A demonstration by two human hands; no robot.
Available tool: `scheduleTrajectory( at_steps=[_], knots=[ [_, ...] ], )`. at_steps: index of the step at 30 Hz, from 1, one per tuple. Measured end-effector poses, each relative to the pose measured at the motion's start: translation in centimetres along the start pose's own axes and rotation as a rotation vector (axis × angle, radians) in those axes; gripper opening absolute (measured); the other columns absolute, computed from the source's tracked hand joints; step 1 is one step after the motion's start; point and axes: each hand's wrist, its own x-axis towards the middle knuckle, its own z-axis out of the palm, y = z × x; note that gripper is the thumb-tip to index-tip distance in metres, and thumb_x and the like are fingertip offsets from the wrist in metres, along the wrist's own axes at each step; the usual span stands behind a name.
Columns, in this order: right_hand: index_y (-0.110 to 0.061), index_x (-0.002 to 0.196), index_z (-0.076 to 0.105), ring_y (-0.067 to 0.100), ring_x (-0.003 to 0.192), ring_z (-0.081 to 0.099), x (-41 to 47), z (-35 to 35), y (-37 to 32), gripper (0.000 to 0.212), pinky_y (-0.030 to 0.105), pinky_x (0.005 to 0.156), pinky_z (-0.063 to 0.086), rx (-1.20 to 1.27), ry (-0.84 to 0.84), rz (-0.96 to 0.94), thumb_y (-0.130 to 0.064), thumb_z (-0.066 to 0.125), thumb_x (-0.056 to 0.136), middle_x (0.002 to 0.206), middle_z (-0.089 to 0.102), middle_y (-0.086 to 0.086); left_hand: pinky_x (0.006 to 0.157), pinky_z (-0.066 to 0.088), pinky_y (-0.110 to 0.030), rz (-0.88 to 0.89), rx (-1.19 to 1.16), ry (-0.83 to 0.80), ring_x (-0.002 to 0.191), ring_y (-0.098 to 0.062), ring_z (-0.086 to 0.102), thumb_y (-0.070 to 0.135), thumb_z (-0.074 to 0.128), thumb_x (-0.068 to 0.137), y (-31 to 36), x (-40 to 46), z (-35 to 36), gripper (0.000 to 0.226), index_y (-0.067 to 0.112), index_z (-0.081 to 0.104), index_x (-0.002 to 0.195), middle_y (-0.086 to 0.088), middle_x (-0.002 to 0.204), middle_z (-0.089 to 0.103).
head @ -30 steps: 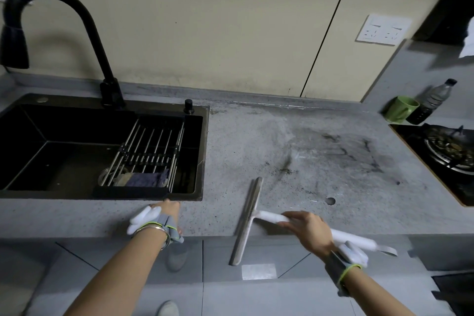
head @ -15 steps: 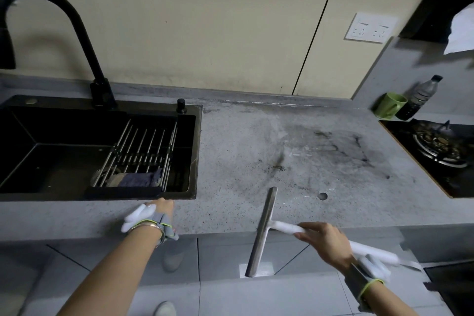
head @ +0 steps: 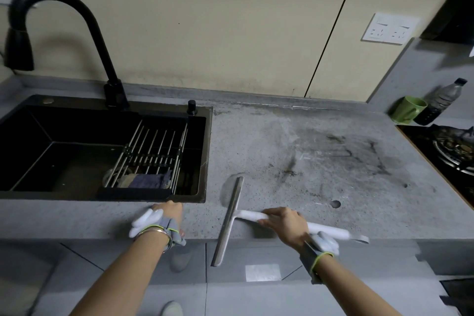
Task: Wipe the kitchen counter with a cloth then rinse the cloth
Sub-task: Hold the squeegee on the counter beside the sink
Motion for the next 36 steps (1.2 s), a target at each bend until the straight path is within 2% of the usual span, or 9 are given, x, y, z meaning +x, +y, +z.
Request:
scheduleTrajectory(
  at_steps=[4,6,10,13,15,19,25,31,36],
  knots=[
    [-0.035,0.118,0.062,0.015,0.102,0.06,1.4,0.6,-2.4,0.036,0.031,0.097,0.038,0.003,-0.023,-0.013,-0.053,0.055,0.087,0.113,0.067,-0.008,0.067,0.047,-0.025,-0.003,-0.007,-0.045,0.08,-0.019,0.06,0.035,0.078,0.069,0.1,0.8,0.0,0.043,0.017,0.064,0.105,-0.004,0.108,0.069],
    [-0.036,0.117,0.062,0.016,0.101,0.06,1.7,0.8,-3.2,0.036,0.03,0.096,0.036,-0.009,-0.019,-0.025,-0.054,0.054,0.087,0.112,0.068,-0.007,0.074,0.053,-0.029,-0.014,-0.029,-0.047,0.087,-0.022,0.065,0.033,0.077,0.071,0.2,1.1,0.3,0.048,0.014,0.065,0.113,-0.007,0.11,0.069],
    [-0.035,0.115,0.064,0.016,0.099,0.061,1.2,0.4,-3.0,0.033,0.03,0.094,0.037,0.024,0.009,-0.026,-0.051,0.057,0.086,0.109,0.069,-0.007,0.064,0.047,-0.027,-0.014,-0.012,-0.024,0.073,-0.018,0.056,0.039,0.079,0.065,0.1,1.1,0.4,0.054,0.015,0.067,0.111,0.002,0.089,0.065],
    [-0.037,0.111,0.066,0.015,0.095,0.063,0.2,-0.6,-1.2,0.03,0.029,0.092,0.043,0.044,0.007,0.008,-0.051,0.06,0.085,0.103,0.071,-0.007,0.06,0.043,-0.026,-0.013,-0.014,-0.014,0.067,-0.018,0.051,0.042,0.078,0.063,0.0,1.2,0.5,0.051,0.016,0.068,0.105,0.003,0.079,0.057],
    [-0.038,0.108,0.067,0.011,0.086,0.064,-0.9,-1.4,0.7,0.028,0.026,0.084,0.045,0.043,0.016,0.029,-0.052,0.06,0.084,0.097,0.072,-0.01,0.06,0.044,-0.025,-0.015,-0.009,-0.015,0.067,-0.018,0.053,0.042,0.077,0.063,0.1,1.3,0.5,0.047,0.019,0.067,0.102,0.003,0.082,0.063],
    [-0.044,0.1,0.068,0.006,0.074,0.06,-3.7,-2.9,4.3,0.023,0.023,0.067,0.038,0.032,0.071,0.108,-0.056,0.062,0.081,0.082,0.066,-0.017,0.059,0.045,-0.026,-0.018,0.0,-0.004,0.066,-0.019,0.055,0.043,0.077,0.061,0.0,1.4,0.7,0.051,0.016,0.067,0.103,0.003,0.078,0.062],
    [-0.048,0.083,0.066,0.012,0.075,0.063,-7.2,-4.1,8.1,0.005,0.025,0.068,0.043,0.056,0.106,0.204,-0.05,0.066,0.08,0.074,0.068,-0.009,0.062,0.047,-0.025,-0.028,-0.032,-0.048,0.073,-0.02,0.063,0.041,0.078,0.066,0.1,1.7,0.7,0.047,0.015,0.068,0.104,-0.001,0.092,0.072],
    [-0.043,0.092,0.069,0.011,0.074,0.062,-7.5,-3.7,8.1,0.012,0.023,0.066,0.041,0.03,0.106,0.202,-0.049,0.065,0.081,0.073,0.067,-0.01,0.061,0.048,-0.025,-0.043,-0.048,-0.03,0.069,-0.018,0.061,0.044,0.078,0.061,0.1,1.5,0.9,0.047,0.019,0.068,0.1,0.001,0.087,0.071],
    [-0.043,0.102,0.067,0.006,0.072,0.057,-6.1,-2.6,6.3,0.021,0.025,0.069,0.036,-0.008,0.076,0.132,-0.051,0.061,0.084,0.076,0.064,-0.016,0.046,0.037,-0.014,-0.031,-0.085,-0.042,0.061,-0.012,0.055,0.038,0.078,0.068,0.0,1.0,0.4,0.039,0.019,0.07,0.101,0.008,0.071,0.06]
  ],
)
